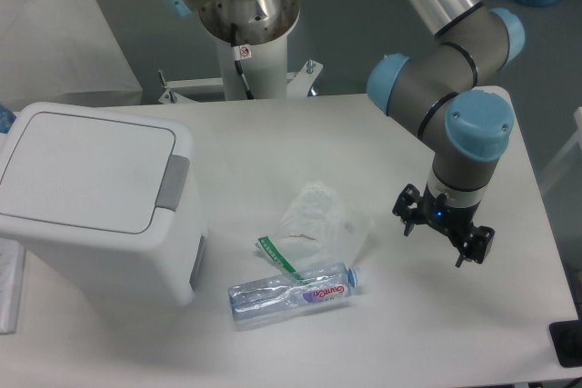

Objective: Open the trash can
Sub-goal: 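Raise the open gripper up from beside the plastic bag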

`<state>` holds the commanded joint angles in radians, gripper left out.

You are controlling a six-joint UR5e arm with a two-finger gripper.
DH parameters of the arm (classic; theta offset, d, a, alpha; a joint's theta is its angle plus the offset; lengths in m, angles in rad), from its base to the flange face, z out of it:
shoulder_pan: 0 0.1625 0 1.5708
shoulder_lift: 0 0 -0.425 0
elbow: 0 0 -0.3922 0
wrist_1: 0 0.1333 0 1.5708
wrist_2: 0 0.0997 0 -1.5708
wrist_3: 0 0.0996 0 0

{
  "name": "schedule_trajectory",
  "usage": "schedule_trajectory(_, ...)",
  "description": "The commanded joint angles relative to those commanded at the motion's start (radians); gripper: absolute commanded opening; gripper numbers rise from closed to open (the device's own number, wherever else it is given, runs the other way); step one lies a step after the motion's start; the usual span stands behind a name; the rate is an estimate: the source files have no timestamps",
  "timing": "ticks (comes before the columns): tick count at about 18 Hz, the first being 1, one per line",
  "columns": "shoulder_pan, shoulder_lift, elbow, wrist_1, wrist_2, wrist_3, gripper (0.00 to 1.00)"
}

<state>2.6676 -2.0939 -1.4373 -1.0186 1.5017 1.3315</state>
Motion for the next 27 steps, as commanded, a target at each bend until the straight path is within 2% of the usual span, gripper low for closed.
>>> schedule_trajectory(9,-0.008,0.015,-0.011,-0.003,-0.012,-0.035,1.0)
schedule_trajectory(14,-0.005,0.049,-0.021,-0.003,-0.171,-0.179,1.0)
schedule_trajectory(17,-0.008,0.072,-0.034,-0.008,-0.228,-0.273,1.0)
schedule_trajectory(19,-0.023,0.098,-0.06,-0.008,-0.253,-0.282,1.0)
schedule_trajectory(27,-0.028,0.107,-0.071,-0.006,-0.278,-0.285,1.0)
